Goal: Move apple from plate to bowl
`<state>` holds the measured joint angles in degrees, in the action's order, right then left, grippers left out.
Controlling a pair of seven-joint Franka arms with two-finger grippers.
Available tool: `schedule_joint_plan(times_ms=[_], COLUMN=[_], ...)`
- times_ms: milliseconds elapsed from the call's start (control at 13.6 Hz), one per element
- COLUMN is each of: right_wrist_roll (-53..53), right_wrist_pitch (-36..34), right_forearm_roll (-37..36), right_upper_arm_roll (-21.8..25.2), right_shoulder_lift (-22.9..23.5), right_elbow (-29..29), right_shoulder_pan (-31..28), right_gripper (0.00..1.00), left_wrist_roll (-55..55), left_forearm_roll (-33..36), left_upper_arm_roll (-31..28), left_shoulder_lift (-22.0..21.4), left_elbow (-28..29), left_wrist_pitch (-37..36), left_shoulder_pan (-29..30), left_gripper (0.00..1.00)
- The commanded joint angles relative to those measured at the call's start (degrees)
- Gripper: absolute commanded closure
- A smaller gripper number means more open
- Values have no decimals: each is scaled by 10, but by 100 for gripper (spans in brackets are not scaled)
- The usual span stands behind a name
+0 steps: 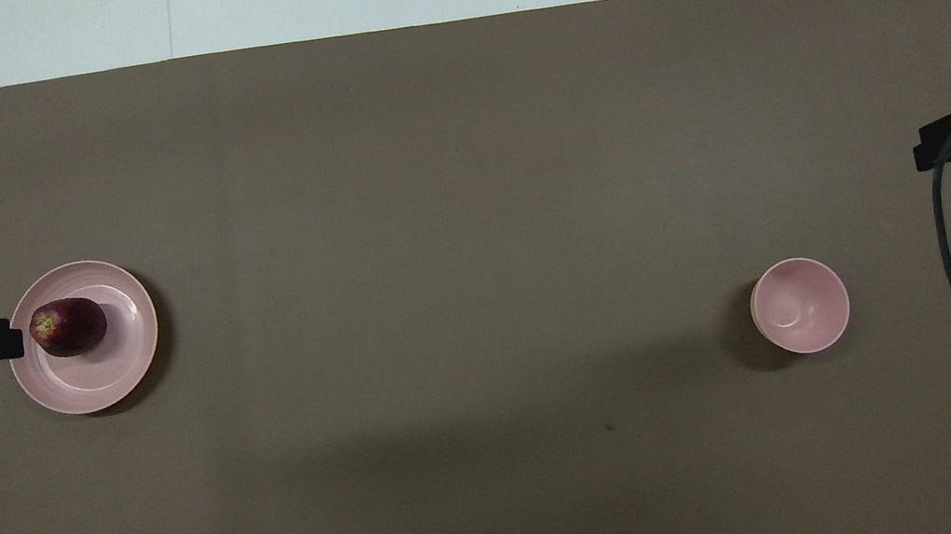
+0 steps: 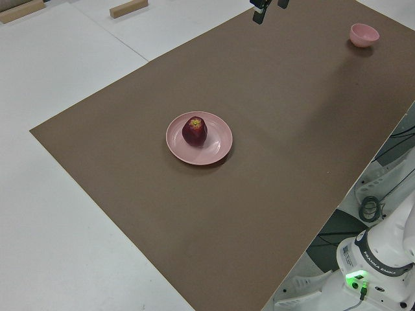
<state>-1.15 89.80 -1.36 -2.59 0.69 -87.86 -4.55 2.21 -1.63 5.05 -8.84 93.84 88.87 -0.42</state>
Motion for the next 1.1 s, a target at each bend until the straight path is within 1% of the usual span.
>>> schedule_joint_plan(times_ms=[0,880,1026], right_wrist_roll=[5,5,5], right_wrist_pitch=[-1,-1,-1], right_forearm_roll=[11,10,10], right_upper_arm_roll=[-2,-2,-3], right_shoulder_lift=[-2,-1,-1], right_elbow=[-2,-1,-1], right_shoulder_pan=[-2,-2,-2], right_gripper=[0,0,0], left_wrist_roll=[-5,-5,-5], left_forearm_roll=[-8,-8,-8], left_upper_arm_roll=[-2,-1,-4], left_shoulder_lift=[-18,-17,-14], left_elbow=[18,17,20], left_wrist_pitch=[-18,-4,0], left_shoulder_pan=[2,2,9], left_gripper=[0,0,0])
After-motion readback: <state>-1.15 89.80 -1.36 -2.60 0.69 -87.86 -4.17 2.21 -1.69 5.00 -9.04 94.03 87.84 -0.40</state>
